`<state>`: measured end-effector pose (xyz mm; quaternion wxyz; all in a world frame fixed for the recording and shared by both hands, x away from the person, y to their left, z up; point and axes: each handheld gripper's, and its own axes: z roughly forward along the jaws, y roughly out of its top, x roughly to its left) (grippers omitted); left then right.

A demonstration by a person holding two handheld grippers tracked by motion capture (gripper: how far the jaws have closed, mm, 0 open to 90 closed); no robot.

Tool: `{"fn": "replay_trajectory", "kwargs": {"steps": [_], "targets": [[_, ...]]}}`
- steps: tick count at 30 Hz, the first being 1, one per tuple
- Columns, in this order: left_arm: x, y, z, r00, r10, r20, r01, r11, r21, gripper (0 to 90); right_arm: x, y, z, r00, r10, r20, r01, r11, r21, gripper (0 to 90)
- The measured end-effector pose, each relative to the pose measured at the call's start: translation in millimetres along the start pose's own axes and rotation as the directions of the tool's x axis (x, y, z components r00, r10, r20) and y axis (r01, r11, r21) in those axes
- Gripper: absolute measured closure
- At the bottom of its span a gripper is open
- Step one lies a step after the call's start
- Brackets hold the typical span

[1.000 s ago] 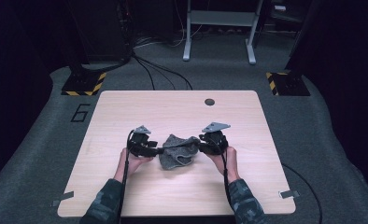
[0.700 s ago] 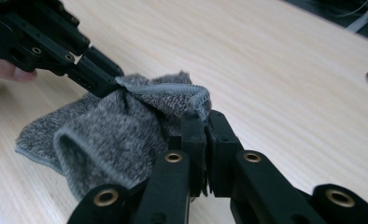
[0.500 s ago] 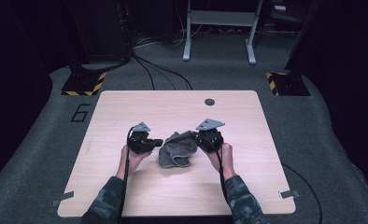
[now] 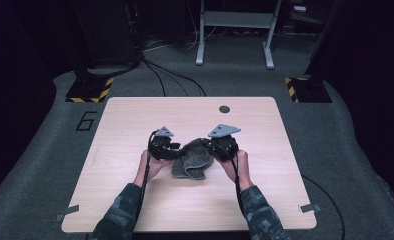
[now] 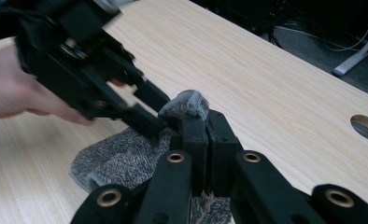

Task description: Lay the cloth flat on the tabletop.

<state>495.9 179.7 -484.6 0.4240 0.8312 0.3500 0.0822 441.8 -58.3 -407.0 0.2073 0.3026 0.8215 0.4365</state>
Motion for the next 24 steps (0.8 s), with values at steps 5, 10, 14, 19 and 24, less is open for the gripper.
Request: {"fn": "replay_trajectory", "kwargs": {"steps": [5, 10, 14, 19, 24], "targets": [[0.2, 1.4, -6.6, 0.9993, 0.003, -0.037, -0.005, 0.9985, -0.054, 87.9, -5.9, -2.0, -8.2, 0.9996, 0.006, 0.029, -0.006, 1.0, -0.01, 88.6], [-5.3, 15.1, -39.6, 0.9948, 0.039, -0.094, -0.049, 0.9932, -0.106, 88.1, -17.9, -6.6, -17.8, 0.9967, 0.054, 0.061, -0.052, 0.998, -0.029, 88.9], [-15.8, 29.6, -61.2, 0.9874, 0.088, -0.131, -0.103, 0.989, -0.106, 88.0, -19.6, -5.4, -23.3, 0.9953, 0.057, 0.077, -0.053, 0.997, -0.06, 89.0], [-41.5, 49.1, -93.5, 0.9628, 0.194, -0.189, -0.215, 0.9715, -0.1, 86.0, -20.7, 6.5, -46.5, 0.9945, 0.048, 0.093, -0.034, 0.988, -0.153, 89.1], [-37.8, 40.6, -76.5, 0.9686, 0.174, -0.178, -0.188, 0.9801, -0.064, 78.7, -33.5, 0.2, -47.7, 0.9896, 0.107, 0.096, -0.092, 0.985, -0.147, 89.0]]}}
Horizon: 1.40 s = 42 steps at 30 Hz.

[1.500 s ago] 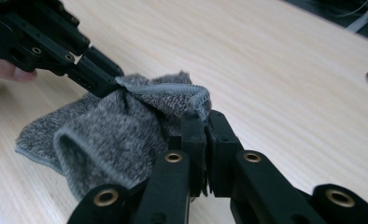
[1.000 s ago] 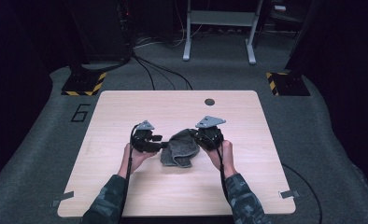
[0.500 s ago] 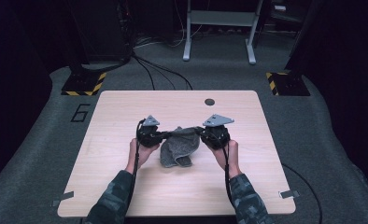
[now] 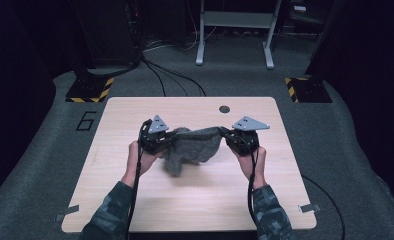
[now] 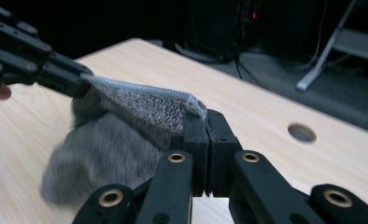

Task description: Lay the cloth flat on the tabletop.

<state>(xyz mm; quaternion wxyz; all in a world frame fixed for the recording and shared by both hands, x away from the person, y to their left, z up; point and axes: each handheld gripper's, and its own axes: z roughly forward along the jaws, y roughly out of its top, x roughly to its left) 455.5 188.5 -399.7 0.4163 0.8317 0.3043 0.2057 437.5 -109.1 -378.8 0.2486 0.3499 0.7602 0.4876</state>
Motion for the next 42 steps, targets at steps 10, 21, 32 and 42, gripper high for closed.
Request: {"fn": "replay_trajectory", "kwargs": {"steps": [10, 21, 32, 42], "targets": [[4.3, -51.5, 49.8, 0.9869, -0.126, 0.1, 0.111, 0.9831, 0.145, 57.1, -14.0, -25.9, 11.7, 0.9995, 0.031, 0.009, -0.031, 0.994, 0.101, 88.8], [-14.0, -70.1, 57.9, 0.9862, -0.109, 0.125, 0.08, 0.973, 0.217, 36.4, -20.3, -46.1, 19.8, 0.9969, 0.069, 0.037, -0.074, 0.985, 0.159, 88.7], [-12.0, -73.4, 69.1, 0.9943, -0.077, 0.073, 0.058, 0.9692, 0.239, 80.5, -28.8, -58.9, 22.2, 0.9939, 0.096, 0.054, -0.105, 0.976, 0.191, 88.7], [-0.1, -68.2, 48.9, 0.9881, -0.111, 0.107, 0.087, 0.9754, 0.202, 85.1, -35.5, -62.2, 19.0, 0.9902, 0.117, 0.076, -0.131, 0.971, 0.202, 88.7]]}}
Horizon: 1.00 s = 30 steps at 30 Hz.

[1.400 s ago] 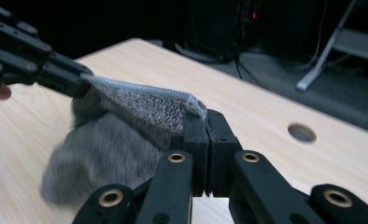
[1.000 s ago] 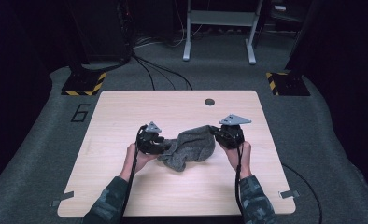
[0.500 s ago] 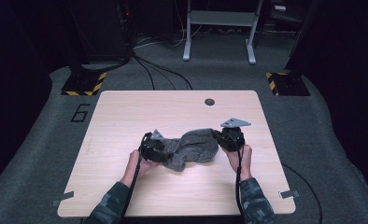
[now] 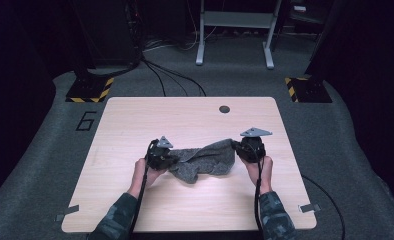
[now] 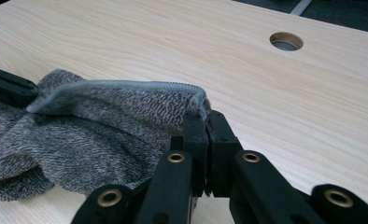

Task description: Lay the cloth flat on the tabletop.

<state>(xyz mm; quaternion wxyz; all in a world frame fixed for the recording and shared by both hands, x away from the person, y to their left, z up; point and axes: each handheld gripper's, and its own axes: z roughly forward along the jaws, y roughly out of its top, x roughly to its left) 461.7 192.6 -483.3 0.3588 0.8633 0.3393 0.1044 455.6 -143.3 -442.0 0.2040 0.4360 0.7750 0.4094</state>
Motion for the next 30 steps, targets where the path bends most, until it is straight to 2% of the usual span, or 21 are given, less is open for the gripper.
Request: {"fn": "replay_trajectory", "kwargs": {"steps": [1, 4, 5, 7, 8, 10, 12, 13, 15, 16, 20, 22, 23, 24, 25, 27, 29, 30], "targets": [[4.2, 0.9, -7.6, 1.0, 0.003, 0.008, -0.003, 1.0, 0.007, 84.3, -0.7, -0.5, 0.7, 1.0, -0.001, 0.002, 0.001, 1.0, 0.003, 88.7], [9.1, -0.8, -13.2, 1.0, -0.009, 0.003, 0.009, 0.9999, 0.013, 80.1, -2.0, -1.8, 2.8, 1.0, 0.001, 0.003, -0.001, 1.0, 0.018, 88.7], [14.2, -4.5, -15.8, 0.9992, -0.041, 0.006, 0.04, 0.999, 0.021, 73.2, -2.6, -3.4, 6.1, 0.9999, 0.014, 0.007, -0.014, 0.999, 0.033, 88.7], [16.4, -6.9, -16.6, 0.9989, -0.047, 0.004, 0.047, 0.9987, 0.02, 68.8, -2.5, -4.7, 9.9, 0.9998, 0.017, 0.013, -0.018, 0.999, 0.047, 88.7], [18.6, -9.0, -17.5, 0.9987, -0.051, 0.005, 0.05, 0.9985, 0.021, 63.6, -2.6, -5.1, 11.5, 0.9998, 0.014, 0.017, -0.015, 0.998, 0.057, 88.7], [20.5, -12.7, -17.4, 0.9976, -0.069, 0.011, 0.069, 0.9973, 0.025, 61.2, -2.7, -5.6, 12.7, 0.9996, 0.02, 0.018, -0.022, 0.998, 0.063, 88.7], [19.1, -14.9, -15.7, 0.9983, -0.059, -0.001, 0.059, 0.9975, 0.039, 51.9, -4.1, -6.5, 15.5, 0.9996, 0.013, 0.025, -0.014, 0.998, 0.068, 88.6], [16.6, -16.4, -13.0, 0.9992, -0.04, 0.0, 0.04, 0.9974, 0.06, 50.3, -4.5, -6.7, 15.4, 0.9996, 0.017, 0.022, -0.019, 0.997, 0.073, 88.6], [15.8, -18.4, -10.5, 0.9995, -0.03, -0.011, 0.031, 0.9972, 0.068, 47.7, -5.6, -7.2, 15.1, 0.9995, 0.021, 0.025, -0.023, 0.997, 0.072, 88.6], [16.6, -19.5, -9.0, 0.9993, -0.037, -0.009, 0.038, 0.9968, 0.07, 46.3, -6.4, -7.3, 14.6, 0.9995, 0.019, 0.025, -0.02, 0.997, 0.072, 88.6], [19.4, -23.9, -6.0, 0.999, -0.046, -0.001, 0.046, 0.997, 0.063, 50.4, -6.1, -8.2, 13.5, 0.9993, 0.025, 0.029, -0.027, 0.997, 0.076, 88.6], [19.3, -25.9, -5.3, 0.9993, -0.038, -0.001, 0.038, 0.9978, 0.054, 60.3, -6.2, -8.5, 13.5, 0.9993, 0.022, 0.029, -0.024, 0.997, 0.069, 88.6], [18.9, -26.6, -5.3, 0.9992, -0.038, 0.01, 0.037, 0.998, 0.052, 60.3, -5.9, -8.6, 13.2, 0.9993, 0.025, 0.028, -0.027, 0.997, 0.07, 88.6], [17.9, -27.2, -5.1, 0.9996, -0.028, 0.004, 0.028, 0.9987, 0.042, 72.7, -5.3, -8.5, 12.5, 0.9994, 0.025, 0.025, -0.026, 0.997, 0.068, 88.6], [17.4, -27.5, -5.3, 0.9996, -0.026, 0.007, 0.026, 0.9989, 0.039, 77.5, -5.0, -8.4, 12.2, 0.9995, 0.024, 0.021, -0.026, 0.998, 0.064, 88.6], [17.9, -27.6, -7.5, 0.9997, -0.025, -0.002, 0.026, 0.9994, 0.023, 83.8, -3.6, -8.0, 10.2, 0.9996, 0.02, 0.019, -0.021, 0.998, 0.057, 88.6], [18.3, -27.6, -8.7, 0.9995, -0.03, -0.005, 0.03, 0.9995, 0.013, 85.5, -3.2, -7.7, 8.9, 0.9997, 0.019, 0.017, -0.019, 0.998, 0.051, 88.6], [19.5, -27.8, -11.7, 0.9992, -0.037, -0.013, 0.037, 0.9993, -0.007, 86.2, -2.4, -6.9, 6.5, 0.9998, 0.015, 0.016, -0.016, 0.999, 0.042, 88.6]]}}
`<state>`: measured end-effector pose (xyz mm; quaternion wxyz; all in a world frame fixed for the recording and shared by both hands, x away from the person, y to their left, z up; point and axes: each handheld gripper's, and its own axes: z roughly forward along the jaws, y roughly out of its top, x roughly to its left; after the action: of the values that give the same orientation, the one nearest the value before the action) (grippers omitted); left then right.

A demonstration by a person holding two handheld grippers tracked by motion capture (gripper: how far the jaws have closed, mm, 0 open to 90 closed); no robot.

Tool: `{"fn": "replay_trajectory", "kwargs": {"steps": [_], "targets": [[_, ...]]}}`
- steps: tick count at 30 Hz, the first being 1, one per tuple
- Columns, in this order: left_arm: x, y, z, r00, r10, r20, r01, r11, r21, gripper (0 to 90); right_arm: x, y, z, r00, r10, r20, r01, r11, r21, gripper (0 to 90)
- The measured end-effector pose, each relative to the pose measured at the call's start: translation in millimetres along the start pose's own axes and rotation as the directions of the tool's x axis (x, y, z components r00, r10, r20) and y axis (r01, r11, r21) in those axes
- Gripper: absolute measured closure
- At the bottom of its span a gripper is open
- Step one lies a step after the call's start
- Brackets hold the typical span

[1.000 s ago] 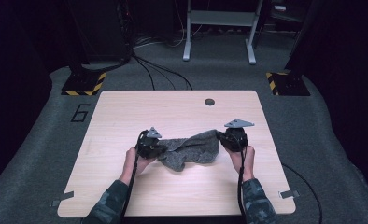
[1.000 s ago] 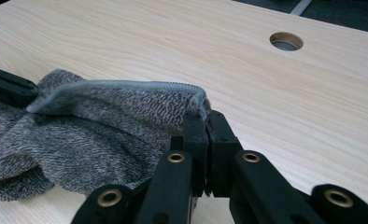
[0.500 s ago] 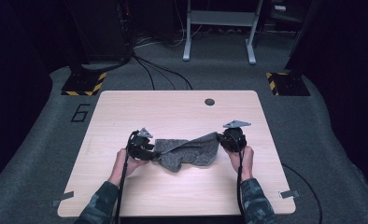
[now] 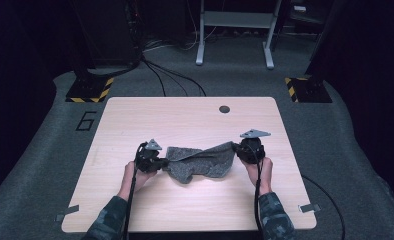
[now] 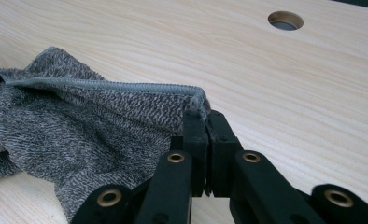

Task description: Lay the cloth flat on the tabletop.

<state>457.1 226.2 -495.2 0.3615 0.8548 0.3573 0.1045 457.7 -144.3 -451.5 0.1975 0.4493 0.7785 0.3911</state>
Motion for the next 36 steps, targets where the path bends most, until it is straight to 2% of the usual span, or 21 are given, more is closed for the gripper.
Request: {"fn": "replay_trajectory", "kwargs": {"steps": [2, 3, 4, 5, 7, 10, 14, 18, 19, 20, 28, 29, 30, 31, 32, 34, 36], "targets": [[0.7, 0.4, -2.1, 1.0, 0.002, -0.005, -0.002, 1.0, -0.001, 86.6, -0.3, 0.2, -0.5, 1.0, -0.006, -0.002, 0.006, 1.0, -0.005, 88.6], [0.7, 1.3, -6.4, 0.9999, -0.005, -0.009, 0.005, 0.9997, -0.022, 87.0, 0.0, 0.8, -2.9, 1.0, -0.005, -0.007, 0.005, 1.0, -0.017, 88.6], [0.7, 1.3, -6.4, 0.9999, -0.005, -0.009, 0.005, 0.9997, -0.022, 87.1, 0.0, 0.8, -2.9, 1.0, -0.005, -0.007, 0.005, 1.0, -0.017, 88.6], [1.3, 3.5, -12.4, 0.9999, -0.012, 0.004, 0.012, 0.999, -0.042, 87.1, 0.4, 1.4, -5.3, 1.0, -0.003, -0.004, 0.003, 1.0, -0.025, 88.6], [1.4, 6.3, -17.4, 0.9999, -0.011, 0.01, 0.012, 0.9986, -0.052, 86.8, 0.3, 2.6, -8.2, 1.0, -0.007, -0.003, 0.007, 0.999, -0.037, 88.6], [1.7, 9.9, -21.1, 0.9999, -0.001, 0.012, 0.001, 0.9992, -0.039, 84.2, 0.1, 5.1, -11.8, 1.0, -0.007, -0.003, 0.007, 0.999, -0.047, 88.6], [3.3, 8.9, -16.6, 0.9998, -0.017, 0.011, 0.017, 0.9998, -0.01, 79.0, -0.3, 5.5, -12.3, 1.0, -0.009, -0.003, 0.008, 0.999, -0.049, 88.6], [5.3, 6.4, -12.0, 0.9998, -0.019, 0.006, 0.019, 0.9998, -0.002, 80.0, -0.1, 3.4, -9.6, 1.0, -0.006, -0.008, 0.005, 0.999, -0.04, 88.6], [5.8, 5.9, -11.9, 0.9997, -0.021, 0.007, 0.021, 0.9996, -0.017, 83.3, 0.4, 2.3, -8.2, 0.9999, -0.005, -0.01, 0.004, 0.999, -0.036, 88.6], [5.8, 5.9, -11.9, 0.9997, -0.021, 0.007, 0.021, 0.9996, -0.017, 82.9, 0.4, 2.3, -8.2, 0.9999, -0.005, -0.01, 0.004, 0.999, -0.036, 88.6], [7.1, 12.4, -3.7, 0.9994, -0.033, -0.01, 0.033, 0.9987, 0.038, 61.7, -0.2, 1.0, -6.0, 0.9998, -0.006, -0.02, 0.005, 1.0, -0.025, 88.5], [5.5, 15.8, -2.4, 0.9987, -0.047, 0.02, 0.047, 0.9987, 0.022, 58.4, -0.1, 0.9, -5.4, 0.9997, -0.016, -0.017, 0.015, 1.0, -0.022, 88.5], [5.5, 15.8, -2.4, 0.9987, -0.047, 0.02, 0.047, 0.9987, 0.022, 55.2, 0.3, 0.9, -5.1, 0.9997, -0.014, -0.019, 0.014, 1.0, -0.022, 88.5], [0.5, 20.3, -0.7, 0.9994, -0.026, 0.022, 0.025, 0.9993, 0.028, 53.2, 0.4, 1.0, -5.1, 0.9997, -0.015, -0.019, 0.015, 1.0, -0.022, 88.5], [0.5, 20.3, -0.7, 0.9994, -0.026, 0.022, 0.025, 0.9993, 0.028, 51.9, 0.4, 1.0, -5.1, 0.9997, -0.015, -0.019, 0.015, 1.0, -0.022, 88.5], [-5.4, 23.0, 6.3, 0.9997, 0.003, 0.024, -0.004, 0.9982, 0.06, 49.8, 1.0, 1.1, -5.3, 0.9997, -0.012, -0.021, 0.011, 1.0, -0.019, 88.5], [-4.0, 22.5, 10.5, 0.9998, 0.011, 0.018, -0.013, 0.997, 0.076, 50.0, 0.3, 1.1, -5.6, 0.9997, -0.014, -0.02, 0.014, 1.0, -0.022, 88.5]]}}
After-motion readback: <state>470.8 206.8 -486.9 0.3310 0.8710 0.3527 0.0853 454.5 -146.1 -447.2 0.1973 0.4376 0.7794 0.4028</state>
